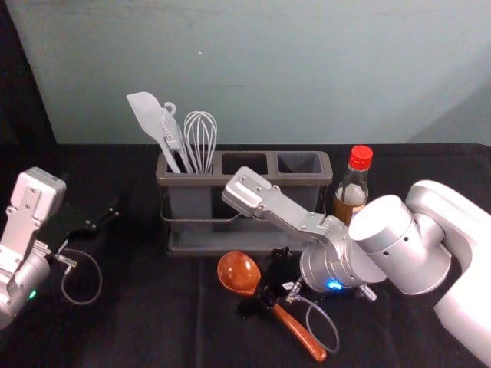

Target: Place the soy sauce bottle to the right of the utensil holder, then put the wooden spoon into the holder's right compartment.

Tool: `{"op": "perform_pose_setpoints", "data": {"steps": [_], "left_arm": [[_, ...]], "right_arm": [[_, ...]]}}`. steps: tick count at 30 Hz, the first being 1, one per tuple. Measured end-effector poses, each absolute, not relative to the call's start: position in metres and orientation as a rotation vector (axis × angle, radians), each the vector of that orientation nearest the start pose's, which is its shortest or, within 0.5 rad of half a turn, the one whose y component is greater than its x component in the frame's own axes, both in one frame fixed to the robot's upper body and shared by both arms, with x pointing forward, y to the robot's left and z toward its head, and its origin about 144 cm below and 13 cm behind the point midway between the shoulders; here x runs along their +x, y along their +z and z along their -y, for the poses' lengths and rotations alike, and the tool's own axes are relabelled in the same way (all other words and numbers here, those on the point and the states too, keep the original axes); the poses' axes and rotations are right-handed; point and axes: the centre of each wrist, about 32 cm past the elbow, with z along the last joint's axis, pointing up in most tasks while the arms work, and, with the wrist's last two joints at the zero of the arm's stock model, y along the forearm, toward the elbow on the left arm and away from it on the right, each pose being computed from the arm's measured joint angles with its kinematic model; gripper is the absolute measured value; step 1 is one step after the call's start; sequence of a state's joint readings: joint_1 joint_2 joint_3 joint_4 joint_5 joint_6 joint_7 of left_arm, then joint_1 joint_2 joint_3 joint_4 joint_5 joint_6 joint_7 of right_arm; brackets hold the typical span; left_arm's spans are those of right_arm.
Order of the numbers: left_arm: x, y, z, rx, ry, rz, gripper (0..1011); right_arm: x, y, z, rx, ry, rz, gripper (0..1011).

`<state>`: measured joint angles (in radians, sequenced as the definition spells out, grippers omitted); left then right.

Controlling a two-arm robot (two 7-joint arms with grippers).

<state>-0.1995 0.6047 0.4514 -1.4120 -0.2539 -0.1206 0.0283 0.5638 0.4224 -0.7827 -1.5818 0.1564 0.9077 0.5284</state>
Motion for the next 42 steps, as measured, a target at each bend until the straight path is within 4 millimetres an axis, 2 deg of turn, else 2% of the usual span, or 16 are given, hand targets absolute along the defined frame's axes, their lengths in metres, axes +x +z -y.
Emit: {"op": "perform_pose_setpoints", "data": {"steps": [27,42], "left_arm": [[0.489,1.140,-0.310,0.304,1.248,0.285,1011],[0.489,1.140,-0.310,0.304,1.248,0.285,1012]], "right_arm": [[0.545,1.235,0.133,-0.844,-0.626,-0.158,1000],[0.550,1.229,0.131,-0.833,-0.625,-0.175,1000]]}}
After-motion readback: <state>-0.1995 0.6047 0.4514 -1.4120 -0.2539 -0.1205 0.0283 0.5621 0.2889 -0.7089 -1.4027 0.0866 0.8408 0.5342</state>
